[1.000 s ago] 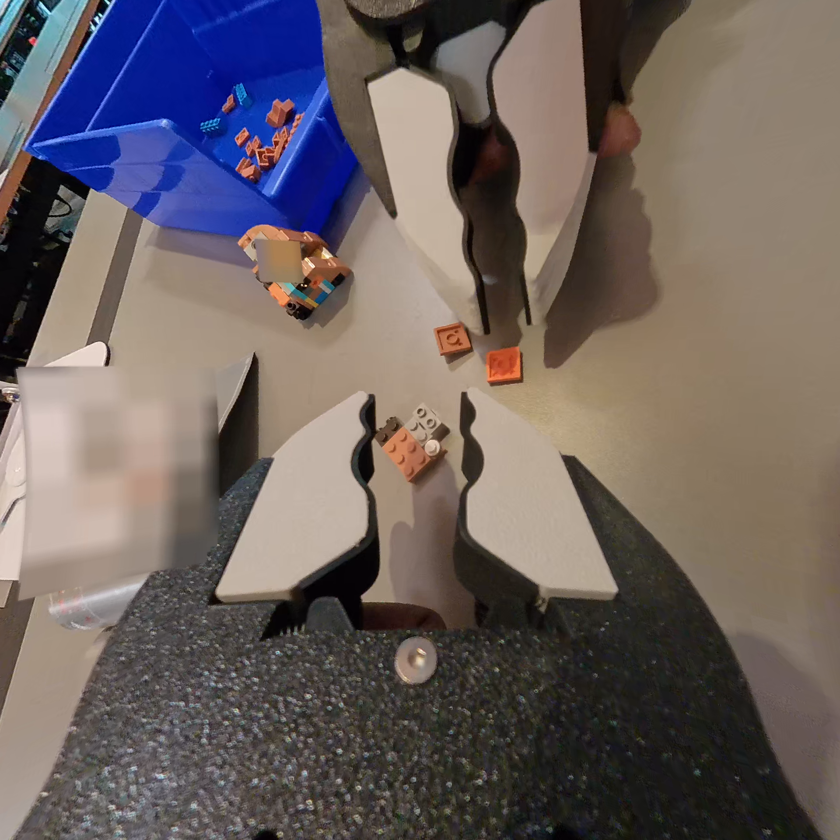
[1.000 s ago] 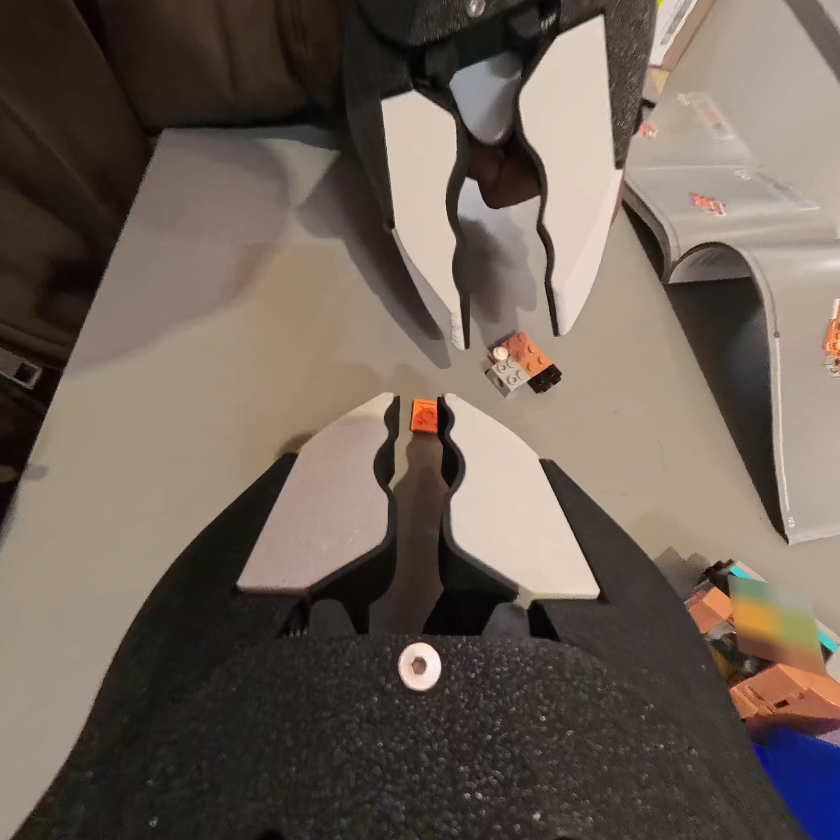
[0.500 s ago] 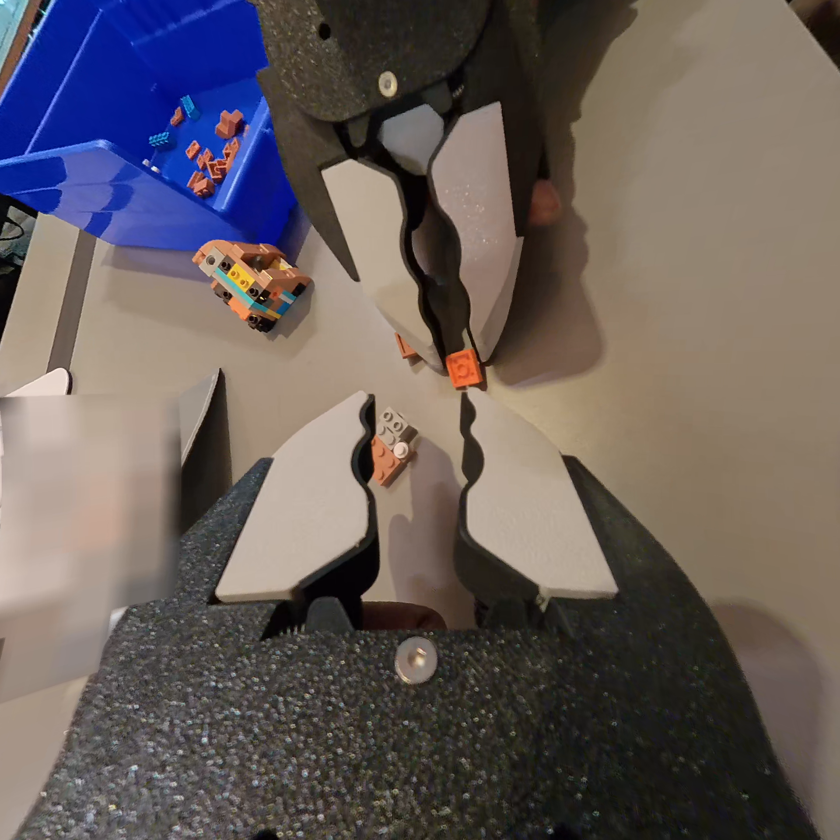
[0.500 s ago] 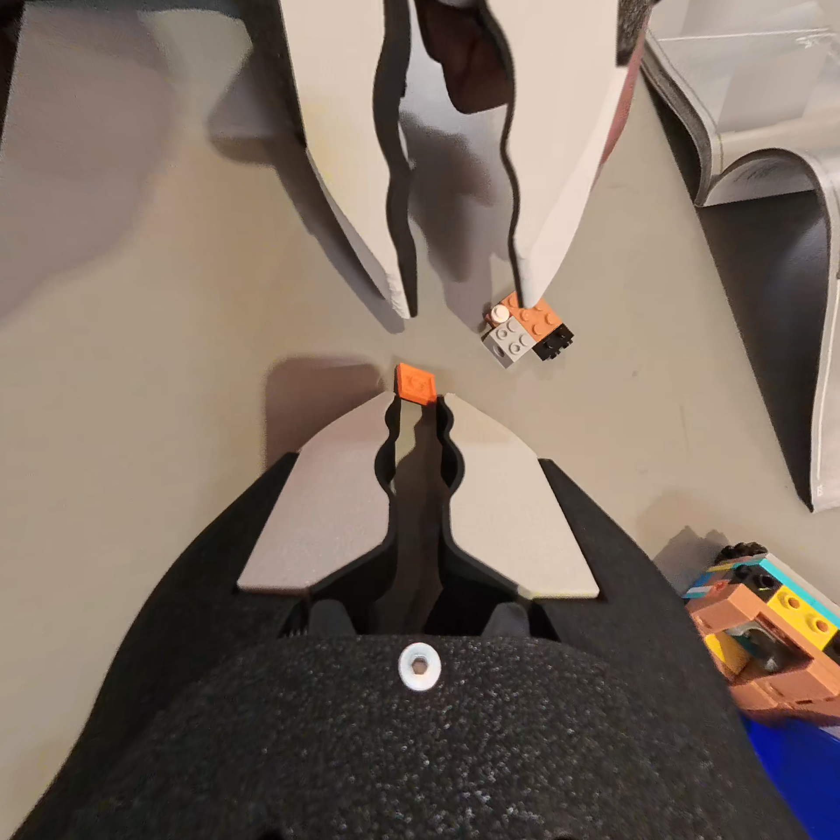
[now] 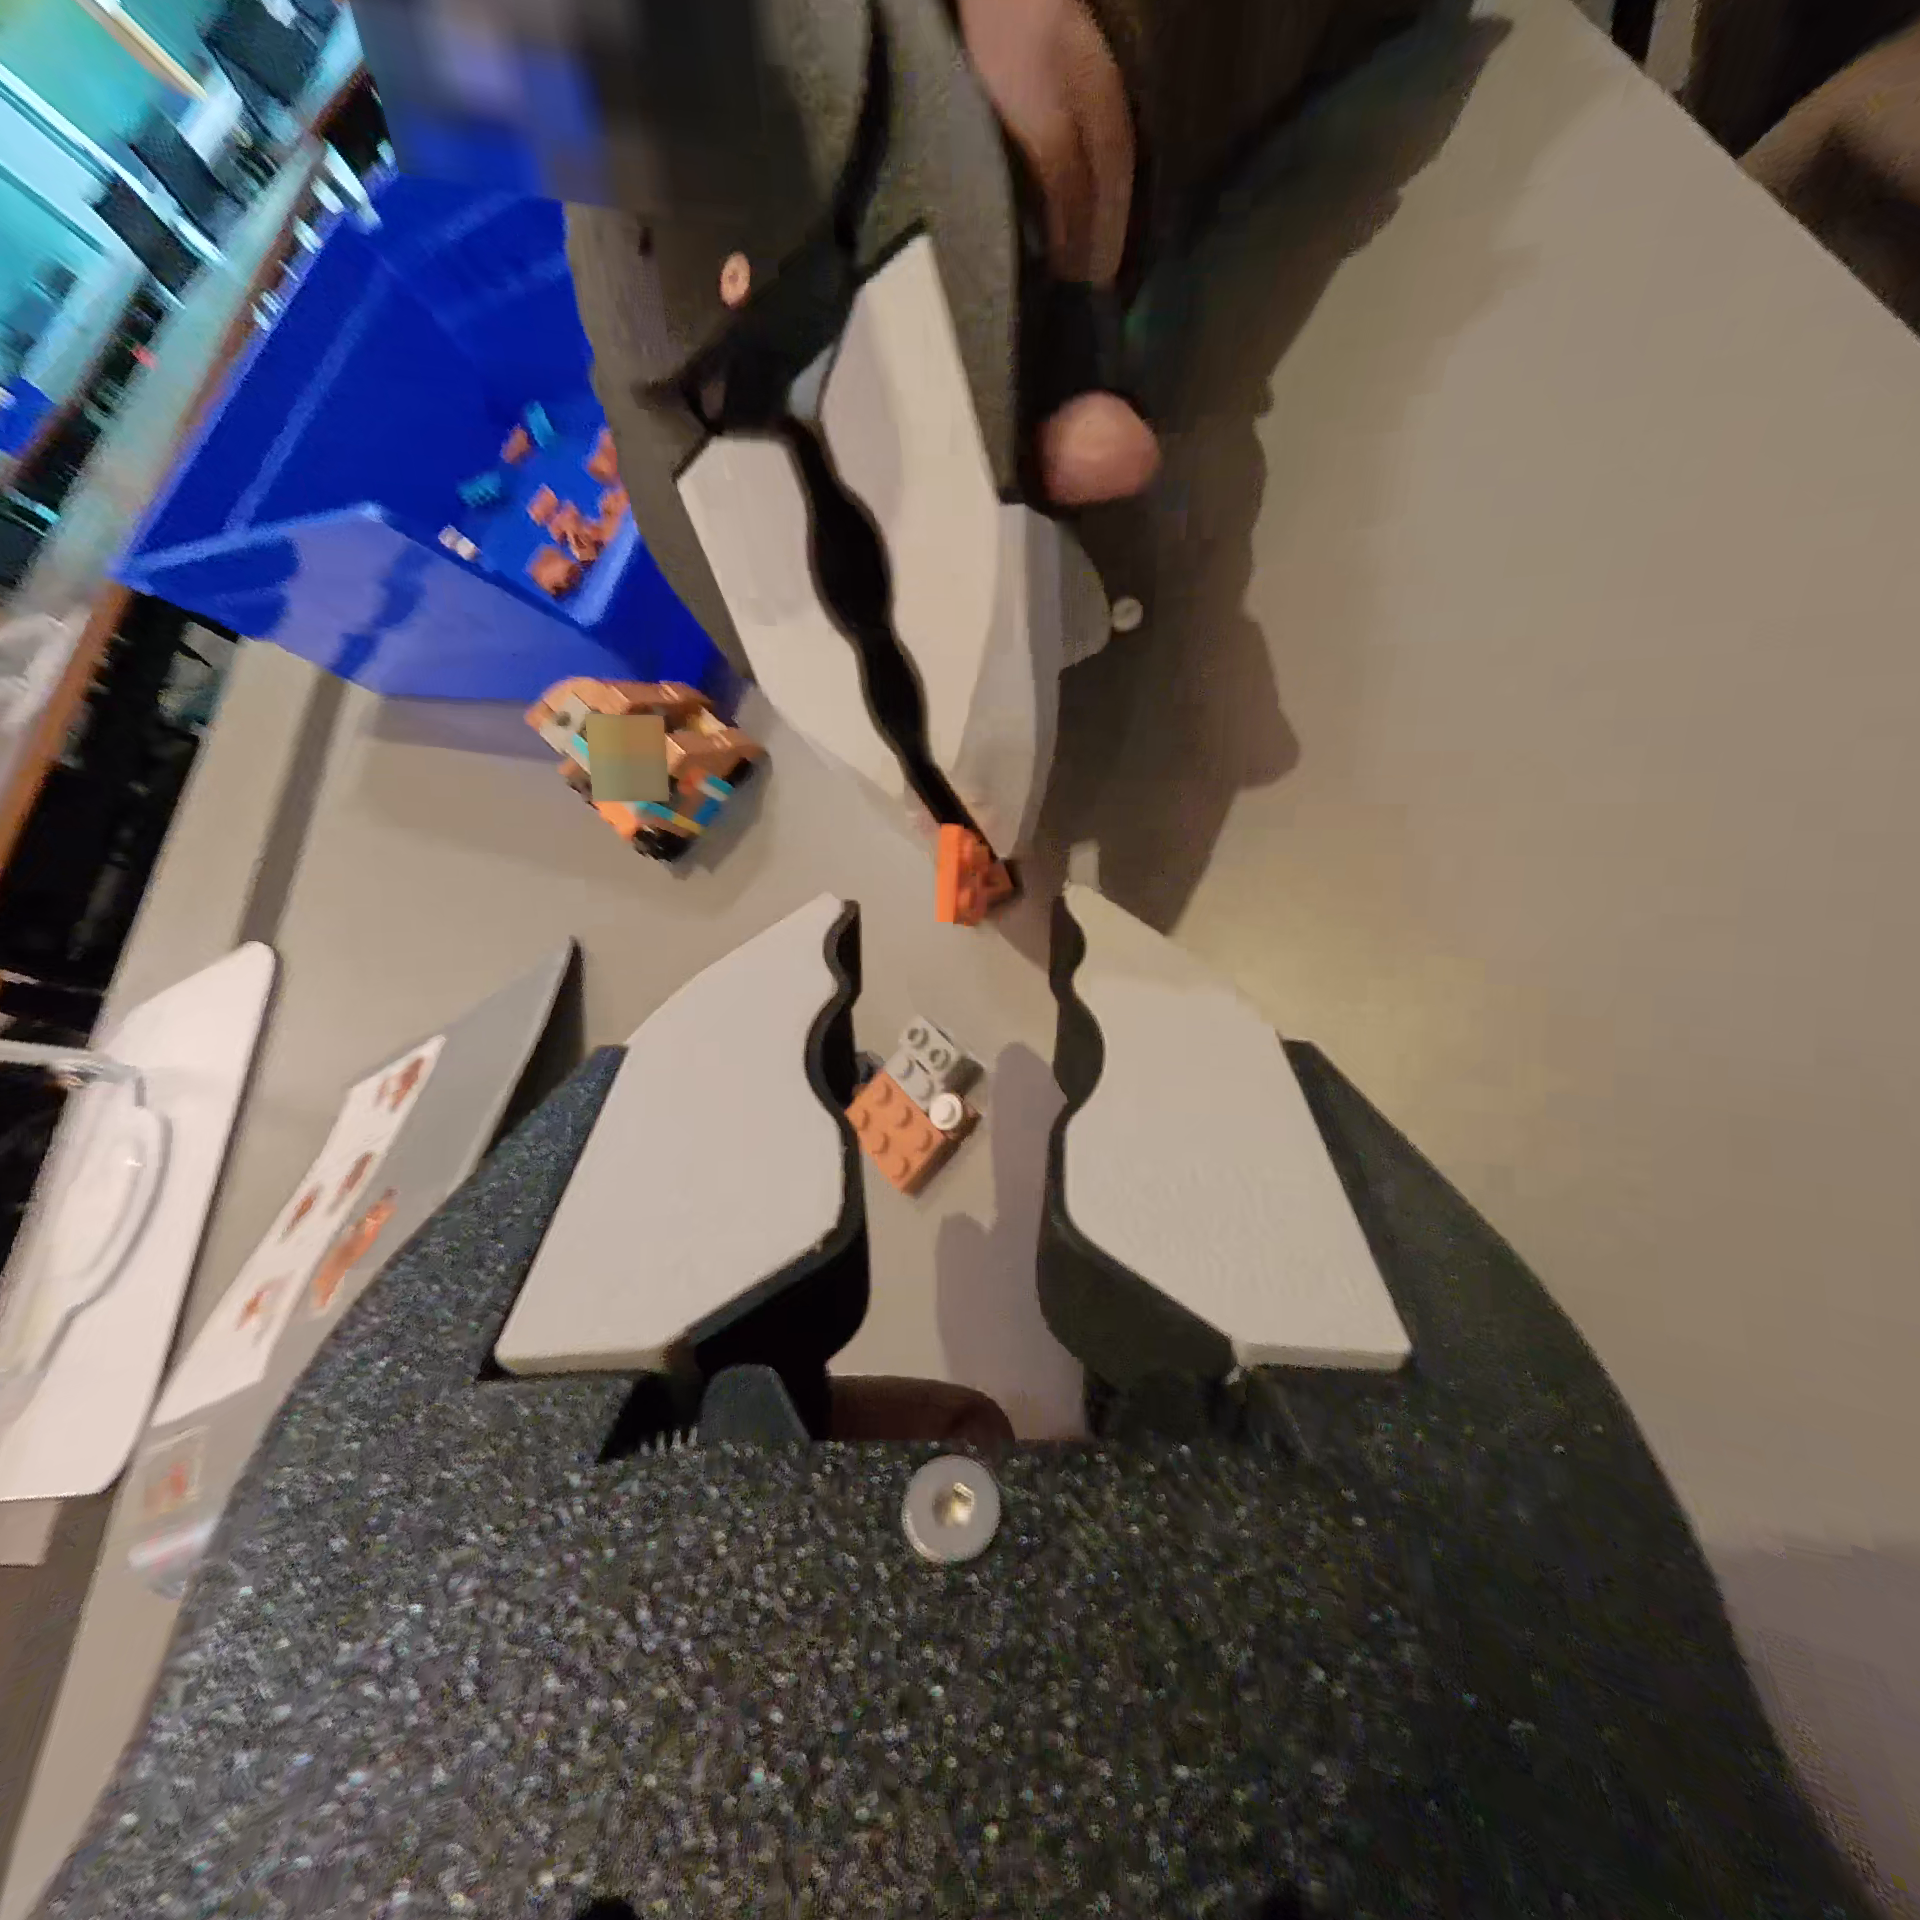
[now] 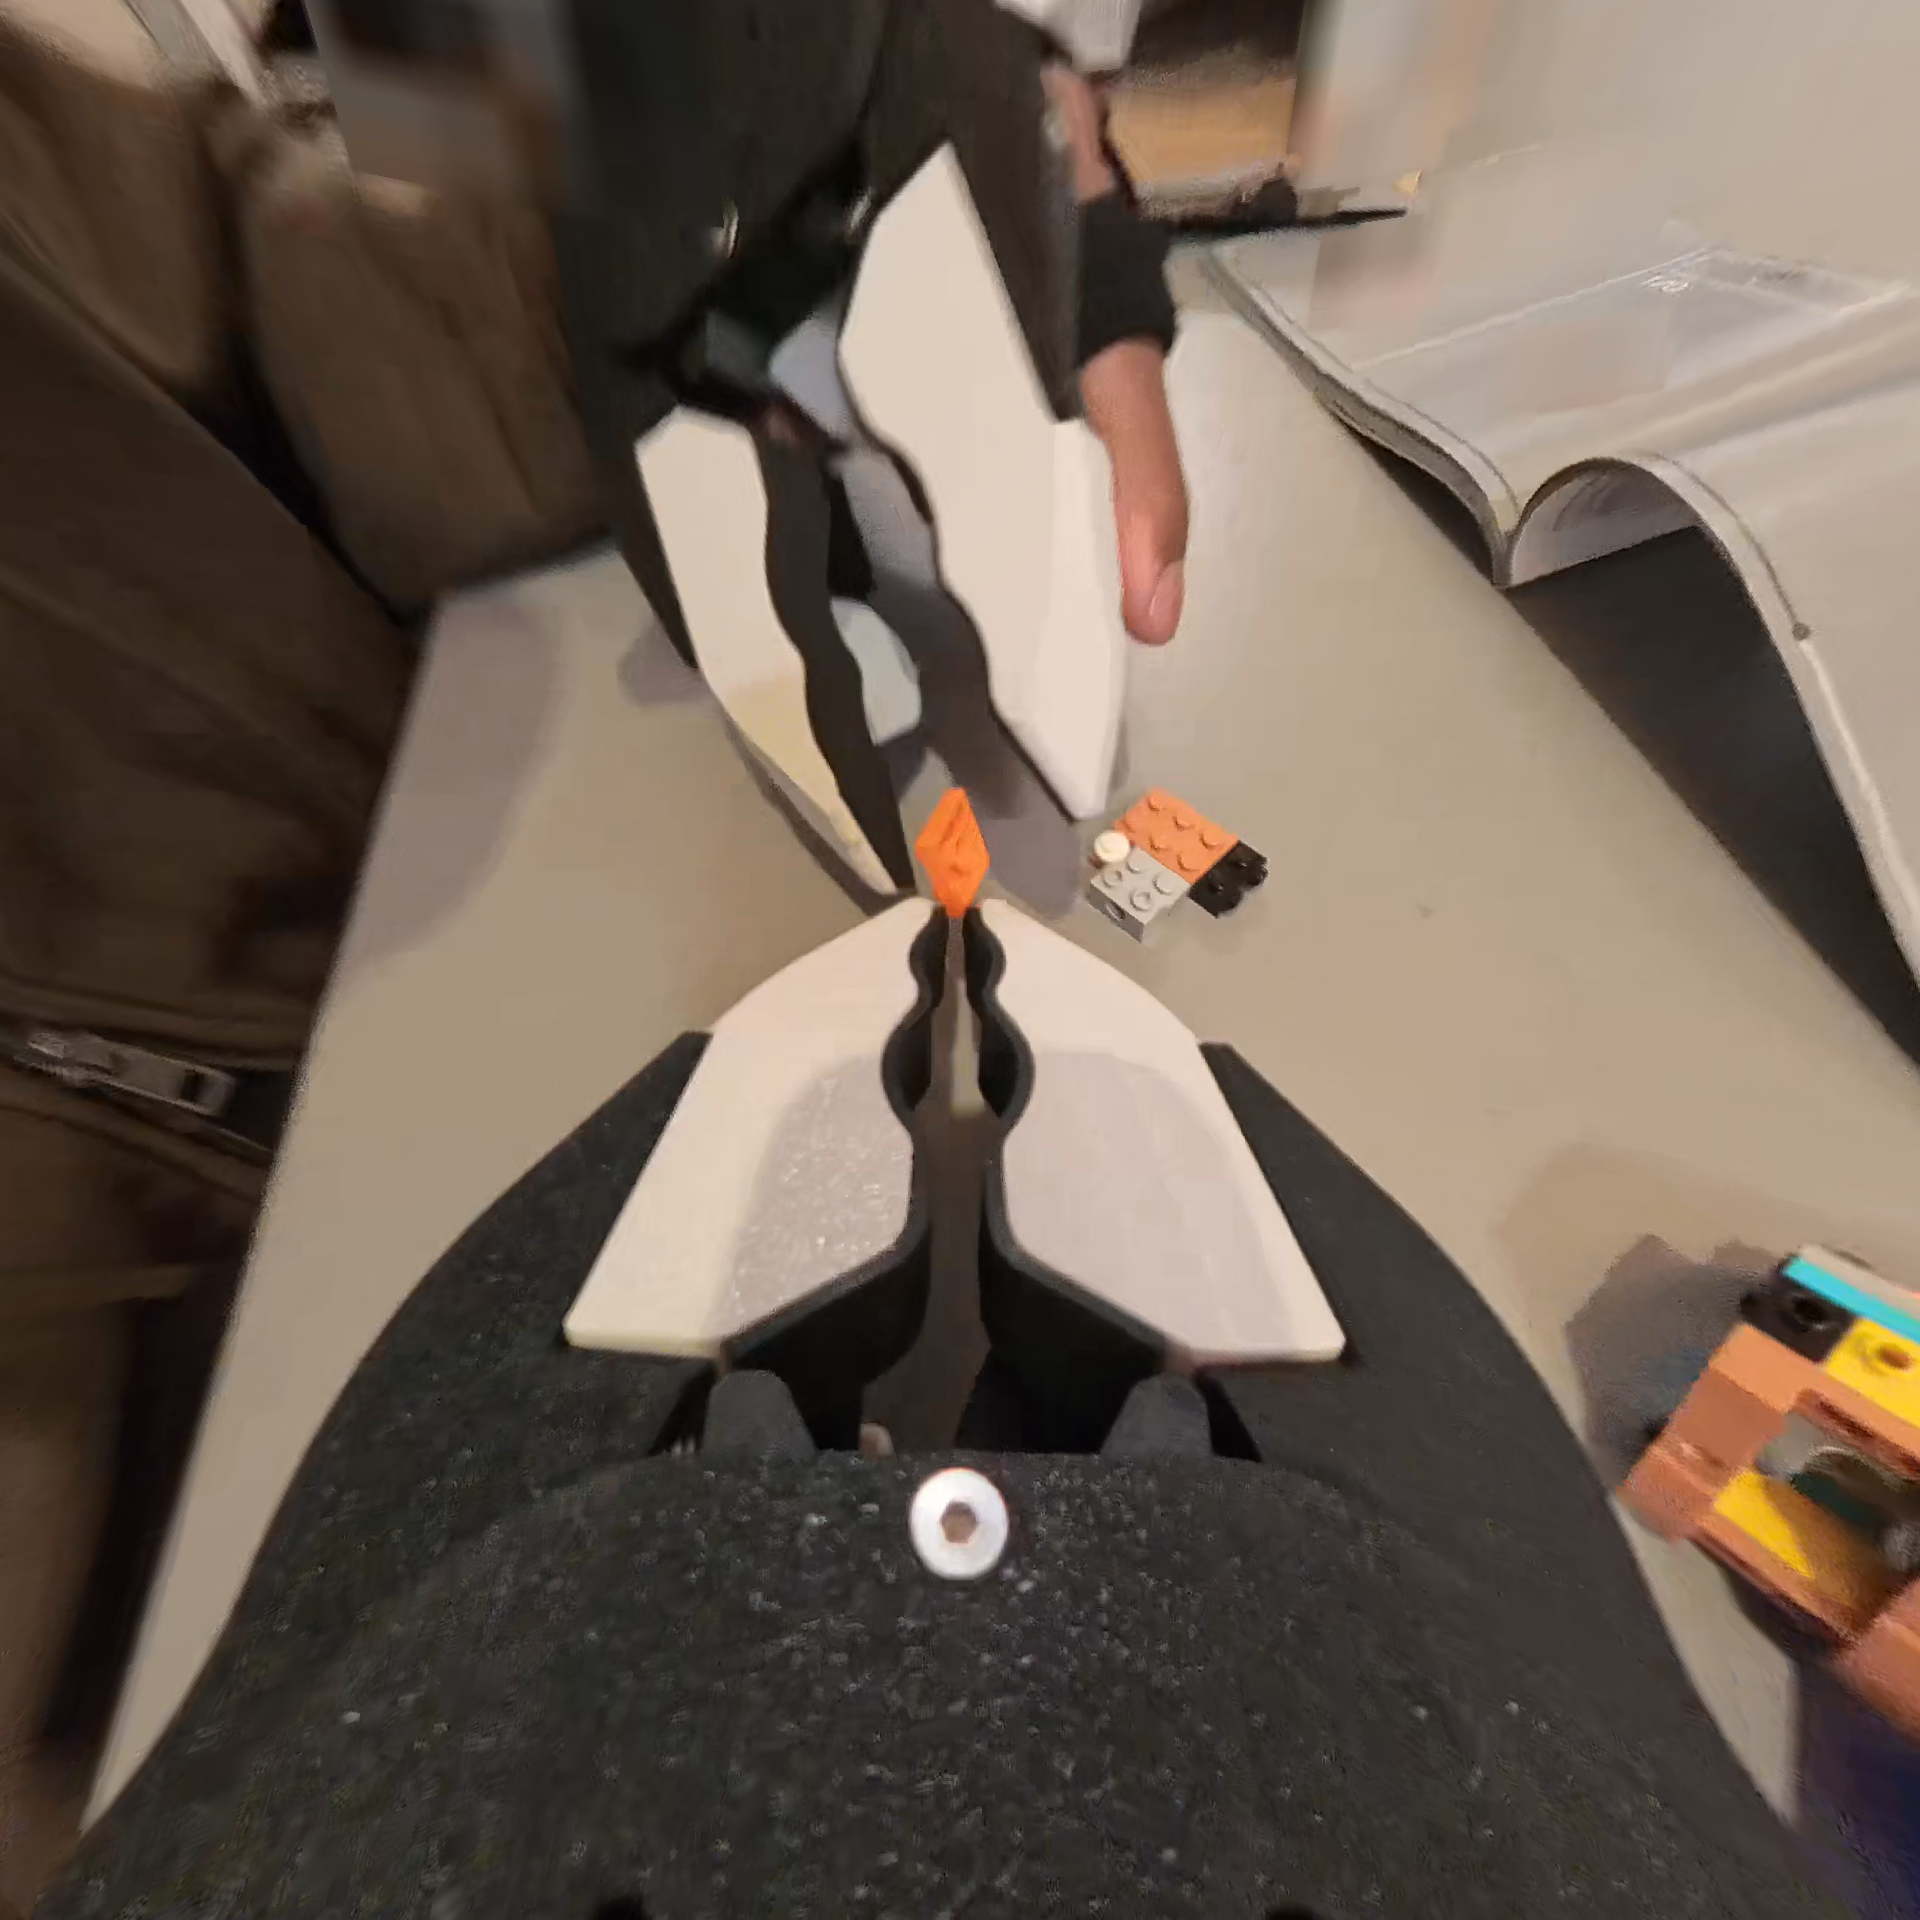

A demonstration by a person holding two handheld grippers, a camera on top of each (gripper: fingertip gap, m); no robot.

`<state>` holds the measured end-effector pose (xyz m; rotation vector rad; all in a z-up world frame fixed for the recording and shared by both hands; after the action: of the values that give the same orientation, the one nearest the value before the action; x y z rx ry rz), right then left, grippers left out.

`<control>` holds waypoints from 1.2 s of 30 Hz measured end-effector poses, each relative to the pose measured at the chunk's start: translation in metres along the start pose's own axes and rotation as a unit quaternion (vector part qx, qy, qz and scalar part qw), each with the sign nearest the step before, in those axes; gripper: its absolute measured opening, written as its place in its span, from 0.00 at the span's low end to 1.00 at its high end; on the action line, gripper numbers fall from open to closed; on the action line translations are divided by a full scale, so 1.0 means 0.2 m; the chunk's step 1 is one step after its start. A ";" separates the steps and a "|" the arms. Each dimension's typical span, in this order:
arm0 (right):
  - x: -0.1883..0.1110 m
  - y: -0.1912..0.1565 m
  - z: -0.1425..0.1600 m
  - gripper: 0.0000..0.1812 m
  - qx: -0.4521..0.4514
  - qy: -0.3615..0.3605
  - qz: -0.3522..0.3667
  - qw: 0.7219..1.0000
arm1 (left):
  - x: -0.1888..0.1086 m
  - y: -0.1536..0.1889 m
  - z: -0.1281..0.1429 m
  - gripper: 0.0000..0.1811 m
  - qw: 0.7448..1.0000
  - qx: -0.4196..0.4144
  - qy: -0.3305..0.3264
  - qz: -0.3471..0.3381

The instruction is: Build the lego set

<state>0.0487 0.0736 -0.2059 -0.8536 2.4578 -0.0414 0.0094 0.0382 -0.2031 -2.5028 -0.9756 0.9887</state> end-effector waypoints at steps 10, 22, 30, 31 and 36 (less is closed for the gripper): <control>-0.09 0.02 -0.10 0.02 0.227 0.128 -0.152 0.953 | -0.05 -0.08 -0.12 0.21 0.977 0.144 0.063 -0.146; -0.09 0.00 -0.12 0.02 0.253 0.145 -0.192 0.937 | -0.06 -0.10 -0.14 0.09 0.970 0.157 0.079 -0.170; -0.08 0.06 -0.12 0.13 0.143 0.121 -0.089 0.978 | -0.12 -0.16 -0.03 0.09 0.990 0.054 0.039 -0.127; -0.08 0.08 -0.12 0.14 0.108 0.109 -0.063 0.986 | -0.14 -0.18 0.01 0.09 0.991 0.036 0.026 -0.124; -0.03 0.16 -0.13 0.21 -0.092 0.003 0.031 0.995 | -0.18 -0.16 0.17 0.09 0.995 -0.086 -0.012 -0.039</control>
<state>0.0221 0.0988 -0.1874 -0.8544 2.5201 0.2087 -0.0498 0.0375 -0.1952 -2.5718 -1.2042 0.9492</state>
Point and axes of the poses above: each gripper's, where its closed fingertips meet, x out along the fingers, z out of its underside, y = z × x across the jaws, the point moved 3 cm from there along -x, back along the fingers
